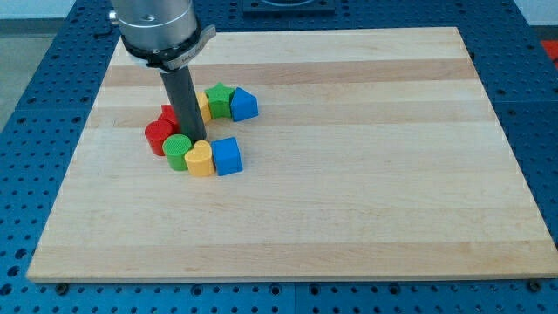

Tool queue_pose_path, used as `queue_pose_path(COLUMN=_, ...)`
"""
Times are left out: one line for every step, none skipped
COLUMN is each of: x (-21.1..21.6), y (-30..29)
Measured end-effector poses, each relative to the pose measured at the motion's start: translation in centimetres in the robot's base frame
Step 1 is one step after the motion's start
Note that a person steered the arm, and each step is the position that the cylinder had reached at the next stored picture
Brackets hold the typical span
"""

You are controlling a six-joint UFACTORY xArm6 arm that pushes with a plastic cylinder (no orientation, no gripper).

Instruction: Push yellow heart slightly down

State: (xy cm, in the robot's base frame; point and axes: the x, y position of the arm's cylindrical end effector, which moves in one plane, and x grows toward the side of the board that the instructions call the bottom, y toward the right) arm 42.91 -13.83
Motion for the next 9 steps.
queue_pose_path(x=0.2, y=-0.1)
queue_pose_path(x=-0.1, y=-0.1)
queue_pose_path(x=-0.6, y=0.7)
queue_pose_path(x=-0.3, y=0.9)
queue_pose_path(x=-0.2, y=1.2)
queue_pose_path(x=-0.1, y=2.1)
queue_pose_path(x=0.3, y=2.3)
queue_pose_path(x=0.8, y=2.3)
queue_pose_path(x=1.4, y=2.3)
